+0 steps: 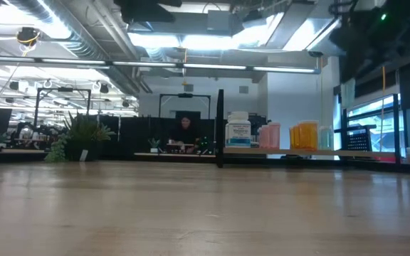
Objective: Pick and place medicine bottles onto shelf by color
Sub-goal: Put the blue pill bottle on the shelf aligned with the other blue pill bottles
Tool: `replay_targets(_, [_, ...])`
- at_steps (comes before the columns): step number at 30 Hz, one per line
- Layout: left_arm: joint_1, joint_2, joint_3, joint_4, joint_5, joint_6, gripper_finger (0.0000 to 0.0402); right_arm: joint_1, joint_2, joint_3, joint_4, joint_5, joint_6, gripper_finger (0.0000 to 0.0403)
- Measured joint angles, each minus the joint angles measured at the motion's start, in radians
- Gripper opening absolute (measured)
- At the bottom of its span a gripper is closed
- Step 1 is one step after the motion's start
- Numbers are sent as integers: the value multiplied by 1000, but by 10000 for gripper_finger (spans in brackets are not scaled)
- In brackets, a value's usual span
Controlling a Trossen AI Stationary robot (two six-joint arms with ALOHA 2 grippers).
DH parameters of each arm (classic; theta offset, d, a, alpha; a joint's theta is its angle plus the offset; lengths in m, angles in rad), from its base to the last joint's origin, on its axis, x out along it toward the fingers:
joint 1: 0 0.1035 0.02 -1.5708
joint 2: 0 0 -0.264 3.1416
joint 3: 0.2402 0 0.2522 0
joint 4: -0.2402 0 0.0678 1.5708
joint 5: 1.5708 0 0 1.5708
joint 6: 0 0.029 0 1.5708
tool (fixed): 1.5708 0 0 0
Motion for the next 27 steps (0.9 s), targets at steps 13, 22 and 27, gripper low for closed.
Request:
replay_targets(13, [59, 0, 0, -35, 21, -7, 279, -242, 8, -195, 374, -44, -164, 122])
replay_targets(22, [76, 0, 0, -35, 18, -14, 279, -330, 9, -280, 481, -103, -264, 122])
replay_targets(27, [76, 0, 0, -44, 18, -14, 279, -351, 9, -342, 572, -110, -288, 122])
